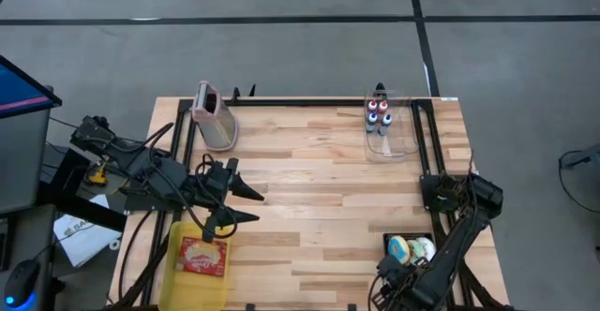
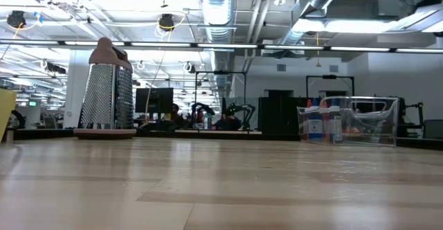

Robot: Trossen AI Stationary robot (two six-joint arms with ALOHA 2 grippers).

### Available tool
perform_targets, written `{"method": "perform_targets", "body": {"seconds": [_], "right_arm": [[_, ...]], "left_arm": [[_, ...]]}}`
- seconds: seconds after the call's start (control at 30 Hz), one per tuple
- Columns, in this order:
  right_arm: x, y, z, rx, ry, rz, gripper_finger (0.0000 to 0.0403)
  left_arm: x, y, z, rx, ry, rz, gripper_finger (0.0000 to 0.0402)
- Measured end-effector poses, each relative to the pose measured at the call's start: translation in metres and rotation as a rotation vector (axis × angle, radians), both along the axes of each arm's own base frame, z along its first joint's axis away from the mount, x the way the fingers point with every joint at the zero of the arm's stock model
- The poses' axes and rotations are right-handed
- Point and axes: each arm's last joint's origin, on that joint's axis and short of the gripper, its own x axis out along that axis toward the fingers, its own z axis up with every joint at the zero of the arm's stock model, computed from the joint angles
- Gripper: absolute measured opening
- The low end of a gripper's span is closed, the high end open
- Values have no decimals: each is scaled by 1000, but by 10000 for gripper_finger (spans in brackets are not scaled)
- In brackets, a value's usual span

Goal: Pick & Place Food Item
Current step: Put the blue food coloring bottle into the transparent bin

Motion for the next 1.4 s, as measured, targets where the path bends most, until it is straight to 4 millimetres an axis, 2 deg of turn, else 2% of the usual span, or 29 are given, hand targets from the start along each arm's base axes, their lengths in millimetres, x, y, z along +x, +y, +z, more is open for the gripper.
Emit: {"method": "perform_targets", "body": {"seconds": [0.2,0.53,1.0,1.27,1.4], "right_arm": [[-2,-3,-4,-27,20,9,218],[-5,-3,-4,-36,27,23,189],[-4,-1,-4,-9,19,33,102],[-4,0,-3,3,36,43,102],[2,-2,6,-4,12,60,102]], "left_arm": [[0,0,0,-17,2,3,218],[0,0,0,-22,2,4,218],[0,0,0,-23,2,4,218],[0,0,0,-22,2,3,218],[0,0,0,-22,2,3,218]]}}
